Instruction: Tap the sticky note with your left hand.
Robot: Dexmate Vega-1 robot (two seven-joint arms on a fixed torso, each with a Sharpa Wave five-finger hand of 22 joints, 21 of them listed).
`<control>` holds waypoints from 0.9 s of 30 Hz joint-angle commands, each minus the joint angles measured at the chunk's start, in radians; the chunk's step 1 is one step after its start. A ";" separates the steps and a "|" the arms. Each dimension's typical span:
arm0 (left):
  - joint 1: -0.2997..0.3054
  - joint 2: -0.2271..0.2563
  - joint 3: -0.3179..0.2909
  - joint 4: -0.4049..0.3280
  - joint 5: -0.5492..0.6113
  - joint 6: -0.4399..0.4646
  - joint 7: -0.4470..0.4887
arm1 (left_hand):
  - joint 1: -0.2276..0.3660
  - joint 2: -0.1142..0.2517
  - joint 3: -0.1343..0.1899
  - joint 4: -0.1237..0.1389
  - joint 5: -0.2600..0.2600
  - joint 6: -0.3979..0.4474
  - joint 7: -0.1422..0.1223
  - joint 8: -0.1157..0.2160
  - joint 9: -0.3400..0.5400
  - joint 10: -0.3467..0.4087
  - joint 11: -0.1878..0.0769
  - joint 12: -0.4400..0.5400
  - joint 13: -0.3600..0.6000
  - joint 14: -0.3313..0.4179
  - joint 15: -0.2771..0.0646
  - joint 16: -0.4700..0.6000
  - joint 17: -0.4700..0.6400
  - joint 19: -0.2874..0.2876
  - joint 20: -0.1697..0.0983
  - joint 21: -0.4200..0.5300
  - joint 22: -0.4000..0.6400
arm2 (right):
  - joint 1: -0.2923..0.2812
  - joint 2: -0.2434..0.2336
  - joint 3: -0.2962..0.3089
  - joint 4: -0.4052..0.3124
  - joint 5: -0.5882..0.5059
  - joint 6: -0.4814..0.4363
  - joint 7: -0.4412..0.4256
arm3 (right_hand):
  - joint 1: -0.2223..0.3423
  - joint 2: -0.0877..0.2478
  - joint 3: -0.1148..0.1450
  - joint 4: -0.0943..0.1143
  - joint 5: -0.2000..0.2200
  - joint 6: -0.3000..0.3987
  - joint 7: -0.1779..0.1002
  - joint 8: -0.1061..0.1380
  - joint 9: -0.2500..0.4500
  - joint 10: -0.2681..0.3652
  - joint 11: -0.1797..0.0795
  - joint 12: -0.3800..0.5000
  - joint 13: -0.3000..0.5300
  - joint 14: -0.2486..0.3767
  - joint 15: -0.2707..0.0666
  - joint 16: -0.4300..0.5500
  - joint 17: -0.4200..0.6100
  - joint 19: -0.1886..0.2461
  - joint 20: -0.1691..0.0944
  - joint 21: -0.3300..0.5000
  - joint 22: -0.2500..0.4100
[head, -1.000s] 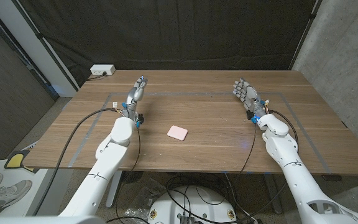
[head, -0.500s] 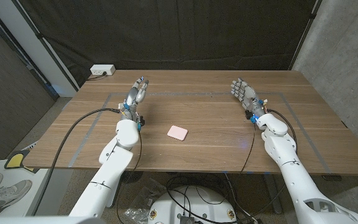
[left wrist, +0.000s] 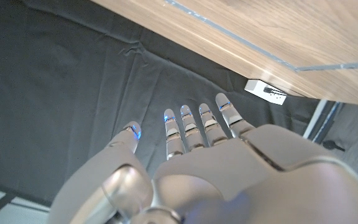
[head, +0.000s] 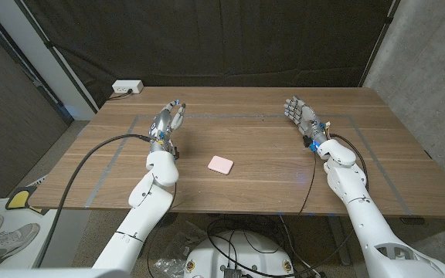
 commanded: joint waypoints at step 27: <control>-0.105 0.104 0.190 -0.092 0.249 0.585 -0.353 | -0.002 0.003 0.007 0.007 -0.009 0.055 0.001 -0.004 0.003 0.020 0.005 -0.015 0.002 0.017 -0.009 -0.004 0.007 0.010 -0.009 -0.006 0.001 | -0.006 0.009 -0.008 -0.020 -0.021 -0.010 0.001 | 0.017 -0.001 0.017 -0.004 0.002 0.042 0.000 0.011 0.005 0.024 0.006 0.009 0.002 0.014 -0.002 0.000 0.004 0.005 0.002 0.002 0.005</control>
